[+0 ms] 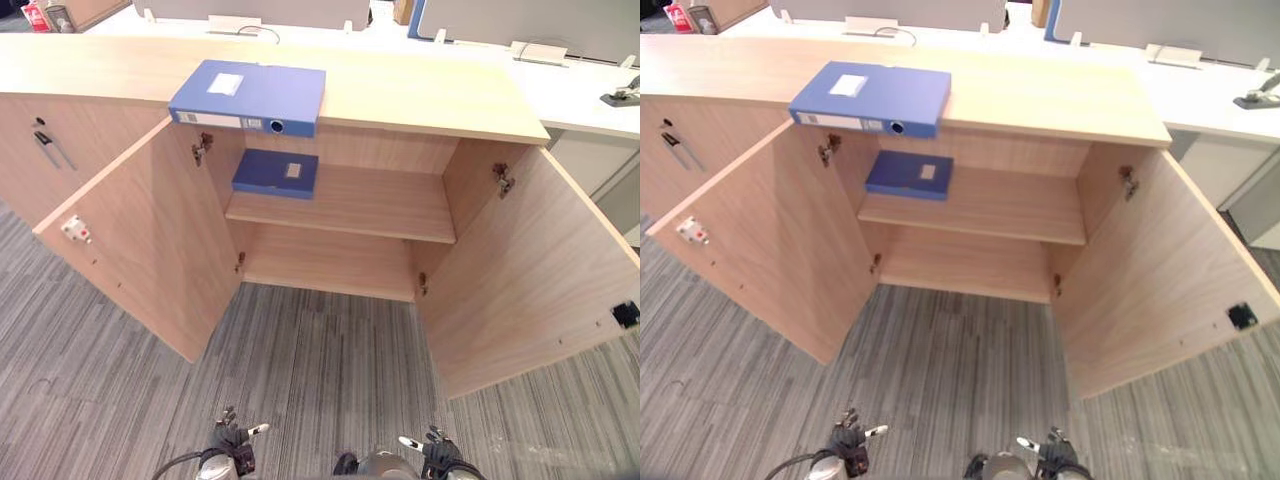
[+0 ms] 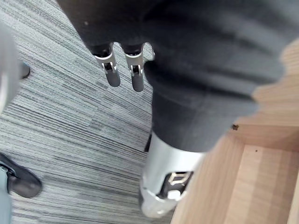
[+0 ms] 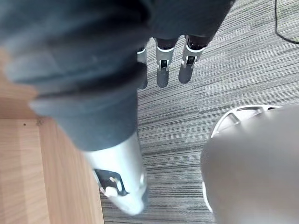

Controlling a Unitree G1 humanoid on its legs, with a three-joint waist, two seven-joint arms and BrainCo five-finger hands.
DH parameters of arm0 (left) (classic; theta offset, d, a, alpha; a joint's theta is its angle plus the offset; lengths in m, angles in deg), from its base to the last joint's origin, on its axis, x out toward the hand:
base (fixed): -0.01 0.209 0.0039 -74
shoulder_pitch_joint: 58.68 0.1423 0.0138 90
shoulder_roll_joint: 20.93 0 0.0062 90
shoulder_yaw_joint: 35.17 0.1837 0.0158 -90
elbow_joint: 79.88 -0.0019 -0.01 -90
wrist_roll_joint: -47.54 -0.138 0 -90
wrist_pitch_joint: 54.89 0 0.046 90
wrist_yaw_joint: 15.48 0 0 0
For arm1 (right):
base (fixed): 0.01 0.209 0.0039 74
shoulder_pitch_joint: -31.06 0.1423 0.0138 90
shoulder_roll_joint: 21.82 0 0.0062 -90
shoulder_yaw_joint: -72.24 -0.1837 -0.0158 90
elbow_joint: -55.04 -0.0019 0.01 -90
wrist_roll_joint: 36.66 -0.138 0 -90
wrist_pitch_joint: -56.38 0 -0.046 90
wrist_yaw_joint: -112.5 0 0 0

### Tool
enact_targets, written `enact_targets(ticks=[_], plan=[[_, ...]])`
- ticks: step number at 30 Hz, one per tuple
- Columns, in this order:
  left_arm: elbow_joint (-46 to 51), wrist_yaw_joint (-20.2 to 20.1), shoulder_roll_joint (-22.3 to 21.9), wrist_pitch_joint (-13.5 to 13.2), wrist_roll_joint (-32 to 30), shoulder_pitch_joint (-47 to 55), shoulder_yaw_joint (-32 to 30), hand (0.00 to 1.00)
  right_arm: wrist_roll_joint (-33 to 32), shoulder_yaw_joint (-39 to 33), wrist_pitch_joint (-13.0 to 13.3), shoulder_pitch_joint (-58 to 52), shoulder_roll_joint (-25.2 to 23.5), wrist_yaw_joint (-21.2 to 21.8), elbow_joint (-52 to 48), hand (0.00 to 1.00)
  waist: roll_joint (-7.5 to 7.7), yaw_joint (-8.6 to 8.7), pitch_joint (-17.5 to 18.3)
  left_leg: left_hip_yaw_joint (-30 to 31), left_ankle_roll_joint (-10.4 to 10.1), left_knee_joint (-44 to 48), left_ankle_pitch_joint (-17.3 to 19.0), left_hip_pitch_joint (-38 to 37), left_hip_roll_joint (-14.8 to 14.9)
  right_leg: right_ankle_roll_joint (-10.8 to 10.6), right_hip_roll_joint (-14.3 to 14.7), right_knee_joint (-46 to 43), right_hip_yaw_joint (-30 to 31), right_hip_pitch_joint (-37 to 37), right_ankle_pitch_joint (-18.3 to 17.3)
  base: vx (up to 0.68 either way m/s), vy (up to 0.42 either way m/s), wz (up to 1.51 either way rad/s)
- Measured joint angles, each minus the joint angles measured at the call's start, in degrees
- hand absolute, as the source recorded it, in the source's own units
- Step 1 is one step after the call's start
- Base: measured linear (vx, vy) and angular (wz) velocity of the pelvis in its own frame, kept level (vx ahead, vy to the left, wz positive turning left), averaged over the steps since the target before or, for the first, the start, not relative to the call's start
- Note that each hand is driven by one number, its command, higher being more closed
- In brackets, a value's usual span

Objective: Walk over to the cabinet, pick up the folder, carry it to the office cabinet, place the folder inside the office cabinet, then close the office cabinet door

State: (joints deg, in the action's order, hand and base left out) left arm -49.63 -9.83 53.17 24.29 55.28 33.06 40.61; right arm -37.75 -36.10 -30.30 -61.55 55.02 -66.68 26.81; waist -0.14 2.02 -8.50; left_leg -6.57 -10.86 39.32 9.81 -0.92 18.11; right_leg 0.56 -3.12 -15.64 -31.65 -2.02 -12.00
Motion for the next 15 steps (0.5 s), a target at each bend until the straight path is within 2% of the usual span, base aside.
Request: enact_targets(ticks=[1, 2, 3, 4, 6, 7, 8, 9, 10, 11, 12, 13, 15], plan=[[0.33, 0.04, 0.06, 0.04, 0.50, 0.29, -0.66, 0.00, -0.01, 0.25, -0.09, -0.02, 0.27, -0.10, 0.27, 0.00, -0.18, -0.12, 0.03, 1.41, -0.74, 9.02, -0.18, 3.10, 0.82, 0.26, 1.16, 1.62, 0.28, -2.24, -0.04, 0.34, -0.009, -0.40], [0.85, 0.12, 0.32, 0.15, 1.10, 0.81, -1.54, 0.00, -0.10, 1.83, -0.23, 0.15, 0.56, -0.48, 0.26, 0.00, -0.48, -0.34, 0.22, 0.52, -0.27, 17.78, 0.53, 6.48, 0.95, 0.47, 2.17, 3.73, 1.57, -5.81, -0.21, 0.37, 0.006, -0.43], [1.03, 0.12, 0.33, 0.16, 1.12, 0.86, -1.91, 0.00, -0.09, 2.30, -0.25, 0.12, 0.59, -0.57, 0.23, 0.00, -0.39, -0.67, 0.19, -0.24, 0.34, 19.69, 1.20, 7.85, 0.69, 0.46, 2.30, 4.68, 2.29, -7.05, -0.25, 0.38, 0.052, -0.52], [1.54, 0.11, 0.27, 0.16, 1.10, 0.56, -2.39, 0.00, -0.03, 3.10, -0.49, 0.21, 0.52, -0.95, 0.30, 0.00, -0.29, -1.69, 0.11, -1.22, 1.78, 21.35, 2.63, 11.09, -0.21, 0.39, 2.21, 6.34, 3.71, -8.78, -0.23, 0.38, 0.100, -0.57], [2.27, 0.13, 0.72, 0.13, 1.24, 0.45, -2.76, 0.00, -0.01, 4.47, -0.95, 1.29, 0.02, -1.22, 0.80, 0.00, 0.16, -2.96, -0.51, -2.54, 3.86, 16.64, 6.20, 16.06, -2.89, 0.04, 0.32, 7.38, 6.04, -11.25, -0.01, 0.40, 0.184, -0.64], [2.31, 0.15, 0.94, 0.11, 1.37, 0.47, -2.75, 0.00, -0.01, 4.56, -1.01, 1.62, -0.20, -1.35, 1.02, 0.00, 0.44, -3.30, -0.74, -2.55, 4.69, 13.32, 6.66, 16.95, -4.14, 0.01, -0.82, 7.29, 6.75, -11.80, -0.01, 0.36, 0.258, -0.60], [2.47, 0.26, 1.13, 0.04, 2.80, 0.54, -2.74, 0.00, -0.05, 4.73, -0.98, 1.94, -0.65, -1.51, 0.78, 0.00, 0.87, -3.91, -1.02, -2.43, 5.33, 2.97, 6.25, 17.71, -6.70, -0.98, -3.15, 7.02, 7.43, -13.04, -0.03, 0.37, 0.307, -0.62], [2.76, 0.47, 0.64, -0.17, 5.22, 1.14, -2.73, 0.00, -0.04, 4.93, -0.86, 1.75, -0.47, -1.56, 0.26, 0.00, -0.15, -4.43, -0.62, -1.44, 8.35, -8.79, -3.41, 17.72, -8.31, -3.69, -4.01, 6.77, 8.40, -13.76, -0.58, 0.38, 0.321, -0.56], [2.71, 0.55, 0.94, -0.24, 6.34, 1.53, -2.86, 0.00, -0.03, 5.17, -0.94, 1.73, -1.42, -1.63, 0.31, 0.00, 1.38, -4.83, -0.63, -2.35, 8.81, -8.79, -2.29, 16.39, -9.95, -4.72, -6.00, 6.90, 9.10, -14.57, -1.10, 0.42, 0.291, -0.09], [3.34, 0.85, 1.44, -0.72, 7.93, 1.14, -2.91, 0.00, 0.00, 6.81, -0.87, 1.57, -2.34, -1.43, 0.30, 0.00, 2.74, -4.13, -0.18, -2.33, 9.77, -10.60, -2.40, 15.67, -11.76, -4.83, -6.93, 7.85, 9.94, -14.12, -1.15, 0.36, 0.242, 0.13], [3.53, 0.89, 1.55, -1.18, 8.82, 0.52, -2.95, 0.00, 0.02, 6.90, -0.86, 2.30, -2.91, -1.40, 0.28, 0.00, 2.92, -4.82, -0.03, -1.12, 9.84, -11.53, -2.44, 15.46, -12.65, -4.17, -6.66, 9.27, 10.54, -12.61, 0.36, 0.32, 0.219, 0.18], [3.35, 0.88, 1.66, -1.18, 9.15, 0.48, -3.00, 0.00, 0.02, 6.90, -0.86, 2.75, -3.07, -1.40, 0.28, 0.00, 3.19, -4.93, -0.07, -0.81, 9.85, -12.27, -2.43, 14.70, -13.33, -4.47, -6.73, 9.69, 10.78, -12.15, 1.77, 0.18, 0.178, -0.03], [2.07, 0.84, 1.66, -1.08, 10.17, 1.14, -3.03, 0.00, 0.08, 6.83, -0.70, 2.95, -3.14, -1.40, -0.31, 0.00, 3.97, -4.97, 0.39, -2.65, 10.48, -15.82, -2.34, 10.54, -15.43, -4.98, -8.65, 8.79, 11.28, -12.08, 3.60, 0.15, 0.116, -0.17]])
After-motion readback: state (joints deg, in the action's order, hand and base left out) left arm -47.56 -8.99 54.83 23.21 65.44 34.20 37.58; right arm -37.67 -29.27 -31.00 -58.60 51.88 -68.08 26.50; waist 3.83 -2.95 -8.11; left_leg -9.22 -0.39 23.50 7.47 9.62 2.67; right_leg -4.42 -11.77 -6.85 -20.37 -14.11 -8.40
